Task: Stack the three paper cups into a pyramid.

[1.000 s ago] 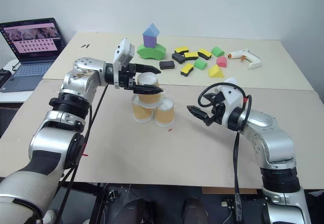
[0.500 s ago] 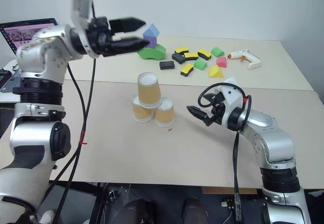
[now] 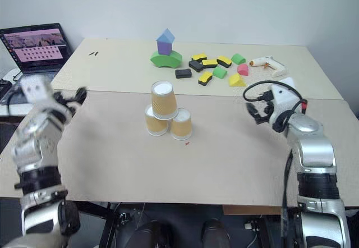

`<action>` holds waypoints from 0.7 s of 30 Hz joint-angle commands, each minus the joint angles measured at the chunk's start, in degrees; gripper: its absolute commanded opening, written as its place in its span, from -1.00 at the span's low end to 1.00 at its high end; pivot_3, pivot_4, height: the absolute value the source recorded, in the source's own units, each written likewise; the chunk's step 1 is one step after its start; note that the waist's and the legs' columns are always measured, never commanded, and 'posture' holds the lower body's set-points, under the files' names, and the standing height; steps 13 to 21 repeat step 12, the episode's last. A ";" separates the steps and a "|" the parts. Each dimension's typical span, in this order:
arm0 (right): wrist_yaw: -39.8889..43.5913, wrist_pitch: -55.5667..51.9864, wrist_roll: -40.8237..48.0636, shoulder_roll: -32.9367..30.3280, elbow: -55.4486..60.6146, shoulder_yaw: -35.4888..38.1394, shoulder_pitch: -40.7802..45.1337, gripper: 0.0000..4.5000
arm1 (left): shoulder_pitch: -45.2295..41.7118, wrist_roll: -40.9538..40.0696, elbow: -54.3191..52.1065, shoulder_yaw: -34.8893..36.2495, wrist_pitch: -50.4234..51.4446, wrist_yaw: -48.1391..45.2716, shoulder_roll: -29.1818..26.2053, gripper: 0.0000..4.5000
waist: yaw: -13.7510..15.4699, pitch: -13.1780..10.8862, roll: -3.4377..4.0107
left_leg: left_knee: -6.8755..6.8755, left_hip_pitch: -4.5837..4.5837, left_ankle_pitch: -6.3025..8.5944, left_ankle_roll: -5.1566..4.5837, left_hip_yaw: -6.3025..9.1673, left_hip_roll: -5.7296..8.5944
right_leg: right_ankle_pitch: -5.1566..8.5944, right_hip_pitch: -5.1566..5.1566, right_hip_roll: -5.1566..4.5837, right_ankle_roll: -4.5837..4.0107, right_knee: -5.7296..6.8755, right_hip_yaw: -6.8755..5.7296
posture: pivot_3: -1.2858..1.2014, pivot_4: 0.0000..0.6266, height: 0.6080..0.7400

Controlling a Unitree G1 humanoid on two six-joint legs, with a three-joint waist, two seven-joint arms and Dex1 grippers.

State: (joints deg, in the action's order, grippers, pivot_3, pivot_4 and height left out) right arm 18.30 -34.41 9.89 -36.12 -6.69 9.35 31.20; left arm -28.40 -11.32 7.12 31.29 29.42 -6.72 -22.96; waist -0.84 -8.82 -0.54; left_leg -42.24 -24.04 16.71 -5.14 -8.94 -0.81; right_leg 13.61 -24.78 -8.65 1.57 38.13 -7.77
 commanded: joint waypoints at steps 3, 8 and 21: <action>-5.96 7.10 -4.55 4.00 -4.97 -0.44 0.04 1.00 | 6.64 2.66 -2.47 0.87 -9.52 8.13 4.04 0.98 | 0.25 0.00 -0.01 | -0.09 0.00 0.00 0.01 0.01 0.02 | 0.00 0.09 -0.06 0.00 0.01 -0.05 | 0.03 -0.52 0.25; -8.50 12.68 -4.72 6.80 -7.96 1.52 -1.85 1.00 | 10.47 2.91 -3.62 0.02 -13.97 10.36 6.05 0.98 | 0.09 0.01 -0.01 | -0.10 -0.04 0.01 0.01 0.02 0.02 | 0.00 0.07 -0.08 0.00 0.01 -0.09 | 0.03 -0.52 0.25; -8.45 15.34 -4.31 7.62 -8.68 2.14 -3.49 1.00 | 11.76 2.27 -3.62 0.21 -16.13 11.34 6.31 0.98 | -0.04 0.01 0.00 | -0.08 -0.03 0.00 0.01 0.00 0.02 | 0.00 0.06 -0.06 0.00 0.02 -0.07 | 0.03 -0.52 0.25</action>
